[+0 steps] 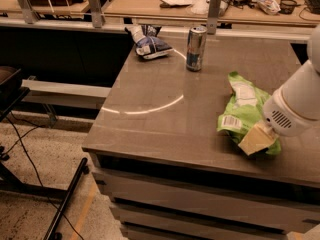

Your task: Move green rice chip bag near redbull can

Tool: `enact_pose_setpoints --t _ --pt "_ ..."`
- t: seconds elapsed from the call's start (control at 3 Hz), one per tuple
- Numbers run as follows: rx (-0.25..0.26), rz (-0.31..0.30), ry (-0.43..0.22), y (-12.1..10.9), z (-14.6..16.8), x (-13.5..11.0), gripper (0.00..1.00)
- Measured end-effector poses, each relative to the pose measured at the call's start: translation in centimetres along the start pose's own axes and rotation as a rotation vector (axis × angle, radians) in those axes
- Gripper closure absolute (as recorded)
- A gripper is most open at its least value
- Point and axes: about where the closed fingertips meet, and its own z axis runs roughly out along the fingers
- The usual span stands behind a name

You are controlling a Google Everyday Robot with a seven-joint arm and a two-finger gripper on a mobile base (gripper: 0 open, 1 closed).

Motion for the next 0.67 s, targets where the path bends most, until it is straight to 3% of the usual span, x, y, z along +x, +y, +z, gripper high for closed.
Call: enact_pose_setpoints --t 0.33,0.67 --pt "0.1 -0.118 0.021 -1.6 -3.1 -3.4 1.0" --pt "0.138 -0.144 0.042 -3.1 -3.7 -4.7 1.0"
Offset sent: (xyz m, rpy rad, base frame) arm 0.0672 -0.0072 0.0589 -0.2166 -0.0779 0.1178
